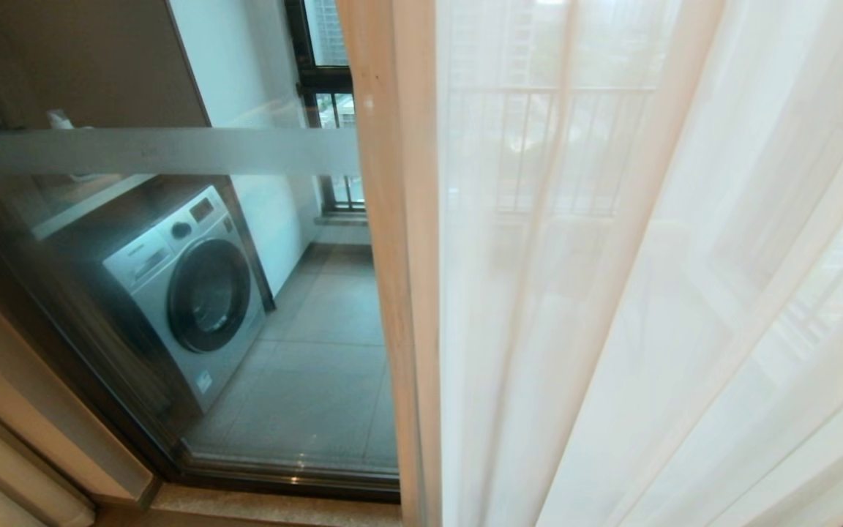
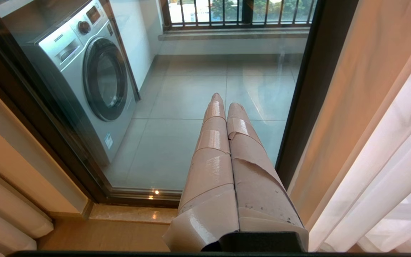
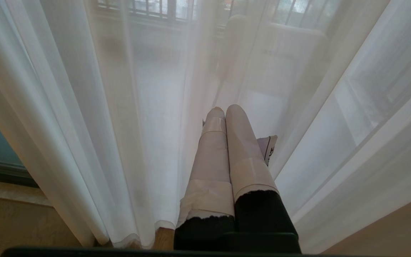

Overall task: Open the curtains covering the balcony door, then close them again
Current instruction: Close the inner curtains on both sides

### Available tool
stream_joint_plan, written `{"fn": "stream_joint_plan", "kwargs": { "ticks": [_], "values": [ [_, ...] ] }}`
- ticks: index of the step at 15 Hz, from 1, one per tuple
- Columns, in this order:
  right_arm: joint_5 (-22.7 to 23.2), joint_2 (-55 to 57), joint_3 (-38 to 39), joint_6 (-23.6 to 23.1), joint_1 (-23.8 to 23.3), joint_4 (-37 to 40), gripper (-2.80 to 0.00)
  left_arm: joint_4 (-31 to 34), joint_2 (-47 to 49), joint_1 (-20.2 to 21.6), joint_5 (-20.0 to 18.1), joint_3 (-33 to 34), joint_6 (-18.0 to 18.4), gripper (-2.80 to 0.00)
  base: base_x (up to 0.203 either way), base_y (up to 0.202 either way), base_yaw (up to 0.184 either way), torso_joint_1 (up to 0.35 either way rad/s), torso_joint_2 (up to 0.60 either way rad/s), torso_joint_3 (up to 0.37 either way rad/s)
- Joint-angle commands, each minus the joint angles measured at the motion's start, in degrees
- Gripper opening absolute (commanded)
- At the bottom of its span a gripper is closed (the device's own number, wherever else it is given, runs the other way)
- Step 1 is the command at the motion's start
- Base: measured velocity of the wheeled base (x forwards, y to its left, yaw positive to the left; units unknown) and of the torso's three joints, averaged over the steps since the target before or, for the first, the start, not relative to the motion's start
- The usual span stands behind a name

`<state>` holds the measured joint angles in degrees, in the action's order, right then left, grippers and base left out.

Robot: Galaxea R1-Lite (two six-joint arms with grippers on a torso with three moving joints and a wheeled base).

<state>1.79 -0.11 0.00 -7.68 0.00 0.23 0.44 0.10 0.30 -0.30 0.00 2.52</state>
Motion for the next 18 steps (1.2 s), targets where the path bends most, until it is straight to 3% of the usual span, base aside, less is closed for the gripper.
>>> {"fn": "stream_joint_plan", "kwargs": {
  "ticks": [1, 9, 18],
  "values": [
    [0.1, 0.1, 0.0, -0.1, 0.0, 0.0, -2.80, 0.0, 0.1, 0.0, 0.0, 0.0, 0.0, -2.80, 0.000, 0.000, 0.000, 0.000, 0.00, 0.000],
    [0.1, 0.1, 0.0, -0.1, 0.0, 0.0, -2.80, 0.0, 0.1, 0.0, 0.0, 0.0, -0.1, -2.80, 0.000, 0.000, 0.000, 0.000, 0.00, 0.000],
    [0.1, 0.1, 0.0, -0.1, 0.0, 0.0, -2.80, 0.0, 0.1, 0.0, 0.2, 0.0, -1.2, -2.80, 0.000, 0.172, 0.001, 0.003, 0.00, 0.001]
  ]
}}
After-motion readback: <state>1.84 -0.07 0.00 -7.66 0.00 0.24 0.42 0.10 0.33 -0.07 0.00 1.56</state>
